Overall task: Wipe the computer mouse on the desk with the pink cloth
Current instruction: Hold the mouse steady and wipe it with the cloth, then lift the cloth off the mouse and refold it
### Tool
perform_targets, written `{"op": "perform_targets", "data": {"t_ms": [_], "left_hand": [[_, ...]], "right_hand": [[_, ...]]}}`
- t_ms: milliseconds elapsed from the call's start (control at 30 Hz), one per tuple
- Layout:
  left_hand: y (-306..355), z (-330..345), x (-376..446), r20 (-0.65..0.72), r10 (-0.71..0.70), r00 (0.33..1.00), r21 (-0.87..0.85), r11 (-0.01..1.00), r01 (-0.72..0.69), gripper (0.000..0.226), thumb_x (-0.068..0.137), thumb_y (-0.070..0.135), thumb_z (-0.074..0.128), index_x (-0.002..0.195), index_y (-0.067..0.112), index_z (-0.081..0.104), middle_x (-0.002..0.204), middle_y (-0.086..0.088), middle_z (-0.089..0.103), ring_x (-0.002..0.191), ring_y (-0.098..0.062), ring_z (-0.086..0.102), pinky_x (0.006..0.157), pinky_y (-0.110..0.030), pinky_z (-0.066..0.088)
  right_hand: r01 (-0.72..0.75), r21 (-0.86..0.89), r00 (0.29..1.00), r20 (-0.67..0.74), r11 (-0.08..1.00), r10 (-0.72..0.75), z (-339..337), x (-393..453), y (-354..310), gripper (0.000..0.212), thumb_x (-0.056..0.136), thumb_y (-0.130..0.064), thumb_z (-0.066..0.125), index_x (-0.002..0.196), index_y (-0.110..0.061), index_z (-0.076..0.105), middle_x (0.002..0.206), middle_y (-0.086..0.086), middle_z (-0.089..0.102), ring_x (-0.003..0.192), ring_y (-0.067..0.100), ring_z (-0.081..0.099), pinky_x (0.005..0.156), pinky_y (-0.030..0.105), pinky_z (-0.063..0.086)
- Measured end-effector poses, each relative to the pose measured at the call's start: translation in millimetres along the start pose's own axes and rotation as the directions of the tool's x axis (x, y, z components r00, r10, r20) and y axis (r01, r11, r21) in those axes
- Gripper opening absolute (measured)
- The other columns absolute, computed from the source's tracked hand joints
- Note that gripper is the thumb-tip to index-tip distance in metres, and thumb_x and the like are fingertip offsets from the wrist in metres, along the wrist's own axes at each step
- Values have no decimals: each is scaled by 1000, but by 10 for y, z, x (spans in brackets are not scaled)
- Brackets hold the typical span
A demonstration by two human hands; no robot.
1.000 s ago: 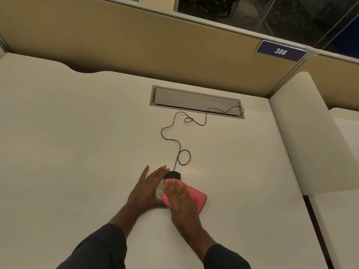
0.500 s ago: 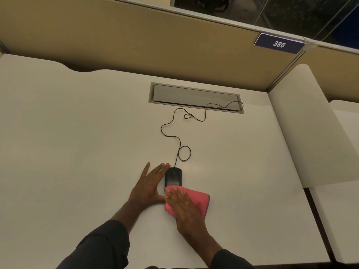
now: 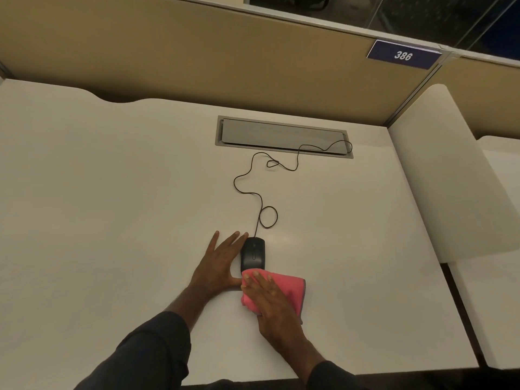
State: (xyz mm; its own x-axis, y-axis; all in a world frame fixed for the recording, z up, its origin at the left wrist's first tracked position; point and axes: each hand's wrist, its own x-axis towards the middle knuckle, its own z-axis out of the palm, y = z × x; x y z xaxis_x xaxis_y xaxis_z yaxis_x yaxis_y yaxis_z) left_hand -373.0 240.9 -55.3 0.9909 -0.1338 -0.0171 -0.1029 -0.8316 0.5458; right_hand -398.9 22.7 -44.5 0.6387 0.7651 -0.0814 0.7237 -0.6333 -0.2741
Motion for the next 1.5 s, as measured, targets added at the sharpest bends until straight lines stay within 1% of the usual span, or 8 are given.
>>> {"op": "perform_targets", "data": {"t_ms": [133,300,433,533,633,1067,1267,1500], "left_hand": [[17,-16,-3,0,5,1000,8,1000,-5,117,72,90,50,160,21,16,163,-1,28,151,-6,11,124,-45,-5],[22,-36,-8,2,34,999,27,999,-34,119,70,88,55,159,17,19,161,1,28,150,-3,9,124,-45,-5],[20,-43,-9,13,44,999,32,999,-44,120,70,88,55,159,15,20,161,2,29,150,-4,10,124,-45,-4],[18,-49,-10,11,49,999,21,999,-49,122,70,88,57,159,14,20,161,4,24,151,-9,16,124,-45,-5],[9,-42,-15,2,66,998,8,998,-66,123,71,89,56,159,13,16,164,5,16,152,-11,16,124,-49,0],[-136,-139,-5,85,56,995,-215,976,-36,135,58,86,68,159,29,-1,163,18,5,149,6,2,123,-35,-13],[45,-592,-76,6,-64,998,-544,837,57,76,77,50,80,144,39,46,142,22,54,135,3,45,116,-30,31],[470,-1164,-299,-196,-120,973,-703,709,-54,25,89,40,70,113,32,71,92,11,77,87,-12,74,86,-17,52]], "right_hand": [[21,-75,997,-68,997,-26,-66,-14,2,105,79,-33,72,155,-13,3,163,0,3,149,16,-3,119,32,-10],[55,-58,998,-34,997,-57,-84,-138,-66,46,102,-27,26,129,-20,63,136,-2,59,127,16,54,117,35,0],[60,103,989,-140,993,-45,-94,-133,-47,65,74,-10,79,135,-10,55,143,3,50,129,23,52,117,25,0],[26,307,988,-155,951,22,-160,-190,-37,71,85,-6,68,147,-21,37,151,-4,35,138,19,41,114,36,30],[-83,496,981,-111,864,158,-193,-246,-60,64,97,-23,56,149,-45,26,155,-18,31,142,7,32,115,35,31],[-246,897,808,-19,367,588,-825,-94,-213,34,97,-41,49,130,-32,51,130,-19,58,116,3,59,93,17,48],[-205,971,709,62,121,702,-974,82,-237,29,103,-20,42,124,-29,58,125,-2,64,106,11,66,81,22,55],[-51,991,682,123,-120,721,-1248,381,-391,38,90,-31,49,124,-19,61,126,8,65,117,32,60,102,49,47]]}}
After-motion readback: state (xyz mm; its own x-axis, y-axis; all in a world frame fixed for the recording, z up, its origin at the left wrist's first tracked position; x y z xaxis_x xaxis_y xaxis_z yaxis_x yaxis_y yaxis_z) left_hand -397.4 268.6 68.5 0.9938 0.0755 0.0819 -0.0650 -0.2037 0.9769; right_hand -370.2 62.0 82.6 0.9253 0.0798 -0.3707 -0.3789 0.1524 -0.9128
